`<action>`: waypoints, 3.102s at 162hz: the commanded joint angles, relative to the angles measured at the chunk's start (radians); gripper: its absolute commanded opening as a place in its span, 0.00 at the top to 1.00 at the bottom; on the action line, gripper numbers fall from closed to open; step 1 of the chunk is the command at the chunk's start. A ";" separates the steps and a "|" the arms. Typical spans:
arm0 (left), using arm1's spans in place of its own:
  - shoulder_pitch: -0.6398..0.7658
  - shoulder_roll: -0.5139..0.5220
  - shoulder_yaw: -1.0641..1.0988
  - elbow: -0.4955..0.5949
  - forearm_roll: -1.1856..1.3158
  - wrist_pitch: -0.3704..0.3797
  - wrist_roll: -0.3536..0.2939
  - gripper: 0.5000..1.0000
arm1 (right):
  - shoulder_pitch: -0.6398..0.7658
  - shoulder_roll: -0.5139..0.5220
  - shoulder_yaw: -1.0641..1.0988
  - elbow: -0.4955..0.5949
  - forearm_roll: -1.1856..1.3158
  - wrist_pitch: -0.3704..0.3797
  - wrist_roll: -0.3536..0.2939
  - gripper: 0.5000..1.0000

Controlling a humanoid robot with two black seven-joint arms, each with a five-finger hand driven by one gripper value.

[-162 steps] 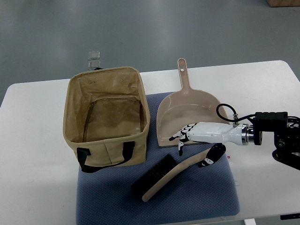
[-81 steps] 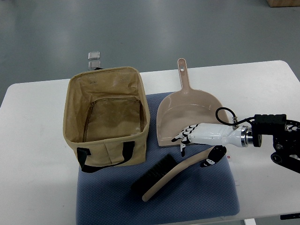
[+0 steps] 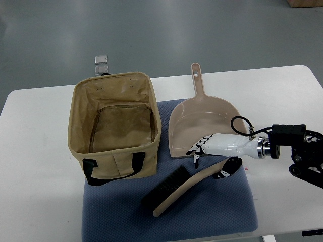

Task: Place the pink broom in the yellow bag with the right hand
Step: 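Close the right hand fingers around the beige brush handle, then lift the brush with the right hand up and over the dustpan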

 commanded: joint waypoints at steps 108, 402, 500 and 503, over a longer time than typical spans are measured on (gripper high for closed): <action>0.000 0.000 0.001 0.000 0.000 0.000 0.000 0.00 | -0.015 -0.007 0.000 -0.002 0.006 0.001 0.013 0.72; 0.000 0.000 0.001 0.000 0.000 0.000 0.000 0.00 | -0.044 0.005 0.065 -0.064 0.132 -0.115 0.013 0.91; 0.000 0.000 0.001 0.000 0.000 0.000 0.000 0.00 | -0.041 -0.075 0.141 -0.068 0.235 -0.114 0.039 0.91; 0.000 0.000 0.001 0.000 0.000 0.000 0.000 0.00 | -0.040 -0.079 0.146 -0.068 0.241 -0.114 0.041 0.91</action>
